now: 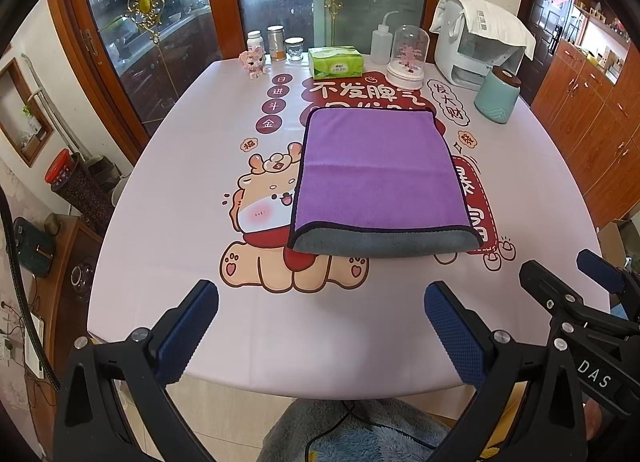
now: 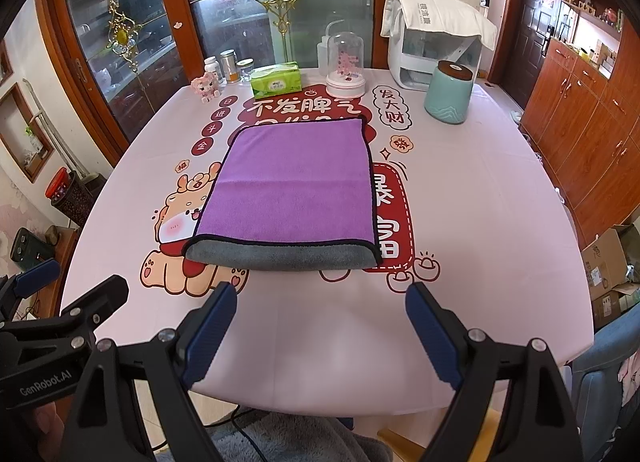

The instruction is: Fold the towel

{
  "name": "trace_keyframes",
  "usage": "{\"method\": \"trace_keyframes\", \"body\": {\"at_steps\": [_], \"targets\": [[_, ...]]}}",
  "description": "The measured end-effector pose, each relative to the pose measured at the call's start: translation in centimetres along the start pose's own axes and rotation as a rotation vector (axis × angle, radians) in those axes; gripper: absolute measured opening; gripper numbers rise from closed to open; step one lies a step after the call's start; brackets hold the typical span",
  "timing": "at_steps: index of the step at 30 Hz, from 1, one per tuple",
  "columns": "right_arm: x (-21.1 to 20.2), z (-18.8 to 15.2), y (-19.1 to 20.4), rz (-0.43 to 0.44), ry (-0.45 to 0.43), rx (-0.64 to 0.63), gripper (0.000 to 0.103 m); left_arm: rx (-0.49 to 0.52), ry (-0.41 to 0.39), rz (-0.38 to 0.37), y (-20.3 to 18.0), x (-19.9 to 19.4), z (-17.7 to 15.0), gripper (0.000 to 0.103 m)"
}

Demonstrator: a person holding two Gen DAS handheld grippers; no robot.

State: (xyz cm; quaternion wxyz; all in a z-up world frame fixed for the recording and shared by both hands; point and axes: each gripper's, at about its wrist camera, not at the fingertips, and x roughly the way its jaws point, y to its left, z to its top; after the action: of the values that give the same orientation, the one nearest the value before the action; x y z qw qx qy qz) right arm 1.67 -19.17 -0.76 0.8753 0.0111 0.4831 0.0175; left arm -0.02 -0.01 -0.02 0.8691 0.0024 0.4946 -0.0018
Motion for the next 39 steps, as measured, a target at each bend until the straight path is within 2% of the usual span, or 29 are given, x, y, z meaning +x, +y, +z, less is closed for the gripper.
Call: {"method": "trace_keyframes", "body": {"at_steps": [39], "targets": [[0.49, 0.14, -0.10, 0.001, 0.005, 0.002, 0.087, 0.001, 0.005, 0.001, -0.19, 0.58, -0.53, 0.103]]}}
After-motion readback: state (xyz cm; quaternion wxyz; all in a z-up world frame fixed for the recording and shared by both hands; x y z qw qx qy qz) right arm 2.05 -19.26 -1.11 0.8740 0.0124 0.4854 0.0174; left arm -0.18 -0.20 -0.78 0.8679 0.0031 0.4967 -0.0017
